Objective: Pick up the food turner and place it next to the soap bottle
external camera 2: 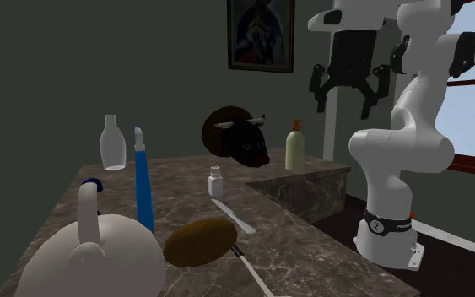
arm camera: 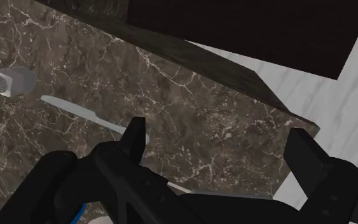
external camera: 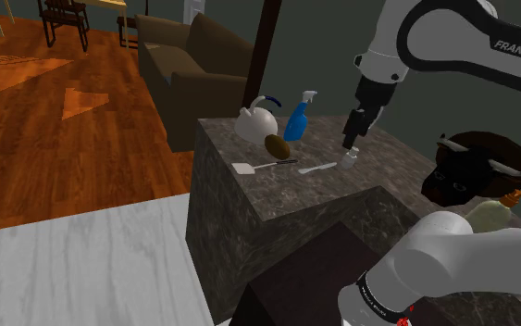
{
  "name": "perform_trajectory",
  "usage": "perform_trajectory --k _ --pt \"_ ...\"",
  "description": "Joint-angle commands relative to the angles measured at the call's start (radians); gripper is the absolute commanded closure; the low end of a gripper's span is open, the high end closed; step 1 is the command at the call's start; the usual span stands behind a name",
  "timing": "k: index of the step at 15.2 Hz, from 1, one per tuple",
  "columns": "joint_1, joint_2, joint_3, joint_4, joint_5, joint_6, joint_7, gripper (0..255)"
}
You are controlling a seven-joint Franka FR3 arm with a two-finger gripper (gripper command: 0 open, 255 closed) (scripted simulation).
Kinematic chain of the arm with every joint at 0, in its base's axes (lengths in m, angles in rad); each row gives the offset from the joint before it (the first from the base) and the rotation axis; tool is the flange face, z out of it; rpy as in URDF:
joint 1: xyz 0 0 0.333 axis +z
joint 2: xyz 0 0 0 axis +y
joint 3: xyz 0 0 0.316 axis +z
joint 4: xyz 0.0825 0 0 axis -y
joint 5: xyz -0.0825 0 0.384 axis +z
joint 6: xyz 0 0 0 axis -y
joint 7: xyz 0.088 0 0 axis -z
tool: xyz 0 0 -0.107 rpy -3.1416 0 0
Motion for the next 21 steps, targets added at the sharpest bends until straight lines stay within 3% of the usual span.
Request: perform_trajectory --k 1,12,21 --pt "0.000 0.000 0.000 0.000 0.000 0.000 0.000 0" --pt "0.110 0.280 -0.201 -0.046 -0.103 0.367 -0.517 0" --pt "0.205 0.597 -0.297 0.042 -0.068 0.617 -0.938 0"
